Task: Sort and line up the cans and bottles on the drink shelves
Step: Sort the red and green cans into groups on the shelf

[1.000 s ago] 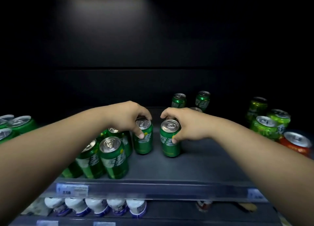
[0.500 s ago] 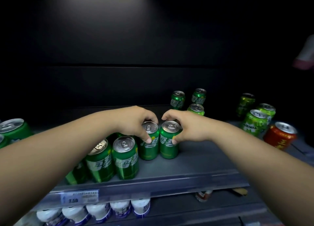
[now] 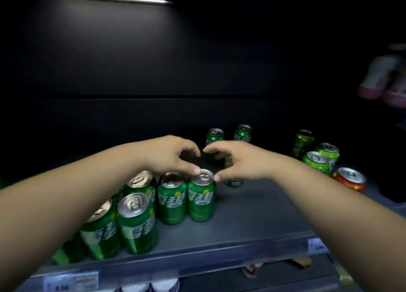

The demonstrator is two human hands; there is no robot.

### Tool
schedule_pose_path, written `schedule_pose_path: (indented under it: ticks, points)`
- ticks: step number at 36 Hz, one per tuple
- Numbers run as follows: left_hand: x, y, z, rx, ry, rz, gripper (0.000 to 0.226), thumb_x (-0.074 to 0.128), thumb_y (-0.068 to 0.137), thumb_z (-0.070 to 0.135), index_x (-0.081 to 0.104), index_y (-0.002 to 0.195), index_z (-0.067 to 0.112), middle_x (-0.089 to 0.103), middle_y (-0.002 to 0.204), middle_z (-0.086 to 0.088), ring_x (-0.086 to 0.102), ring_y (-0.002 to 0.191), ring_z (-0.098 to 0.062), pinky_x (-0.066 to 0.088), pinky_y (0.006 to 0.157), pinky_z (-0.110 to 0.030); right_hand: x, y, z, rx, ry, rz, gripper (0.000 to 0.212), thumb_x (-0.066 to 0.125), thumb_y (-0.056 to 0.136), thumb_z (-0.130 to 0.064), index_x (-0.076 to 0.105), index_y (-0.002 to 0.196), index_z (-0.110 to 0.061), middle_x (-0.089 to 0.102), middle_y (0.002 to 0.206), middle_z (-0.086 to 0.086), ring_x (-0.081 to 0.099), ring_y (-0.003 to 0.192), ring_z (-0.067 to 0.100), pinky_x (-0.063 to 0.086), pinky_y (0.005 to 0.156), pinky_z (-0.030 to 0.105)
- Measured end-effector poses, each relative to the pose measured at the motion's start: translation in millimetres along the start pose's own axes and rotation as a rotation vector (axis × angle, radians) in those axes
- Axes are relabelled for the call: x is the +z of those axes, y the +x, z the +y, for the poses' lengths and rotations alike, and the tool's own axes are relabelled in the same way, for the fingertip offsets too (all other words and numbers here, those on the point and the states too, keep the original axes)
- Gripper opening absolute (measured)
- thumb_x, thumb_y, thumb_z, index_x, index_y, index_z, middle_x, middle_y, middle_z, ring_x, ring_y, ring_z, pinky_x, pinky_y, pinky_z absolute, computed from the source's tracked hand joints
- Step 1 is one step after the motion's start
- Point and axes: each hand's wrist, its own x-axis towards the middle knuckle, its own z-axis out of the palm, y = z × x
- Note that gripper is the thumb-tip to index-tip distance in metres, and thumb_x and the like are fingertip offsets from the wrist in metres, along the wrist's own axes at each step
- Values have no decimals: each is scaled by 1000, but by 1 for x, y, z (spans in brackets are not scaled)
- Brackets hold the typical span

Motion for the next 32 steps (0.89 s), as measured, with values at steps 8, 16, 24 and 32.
schedule_pose_path:
  ticks: [8, 16, 24, 32]
  points:
    - [-7, 75, 17, -101, 45, 69, 63, 74, 78, 57, 55, 133, 33, 60, 127, 6, 59, 111, -14, 49, 98, -35, -89, 26, 78, 190, -16, 92, 66, 84, 80, -23, 54, 138, -24, 58, 132, -4, 58, 118, 12, 47, 94, 24]
    - [7, 152, 10, -147, 78, 227, 59, 79, 79, 25, 57, 134, 20, 62, 129, -6, 62, 116, -24, 49, 99, -36, -107, 68, 152, 242, -139, 25, 59, 87, 74, -13, 62, 127, -14, 64, 118, 3, 62, 113, 22, 47, 90, 28]
    - [34, 189, -1, -189, 43, 206, 30, 56, 99, 22, 64, 120, 3, 64, 100, -14, 61, 79, -25, 50, 69, -34, -97, 106, 174, 190, -196, -103, 91, 84, 78, -13, 36, 155, -21, 45, 154, 5, 48, 135, 23, 41, 106, 27]
    - [23, 185, -3, -351, -136, 104, 36, 73, 81, 8, 70, 109, 29, 72, 100, 9, 70, 85, -4, 61, 78, -33, -84, 115, 180, 101, -215, -131, 75, 83, 79, -8, 50, 145, -21, 52, 143, 4, 55, 118, 18, 42, 88, 25]
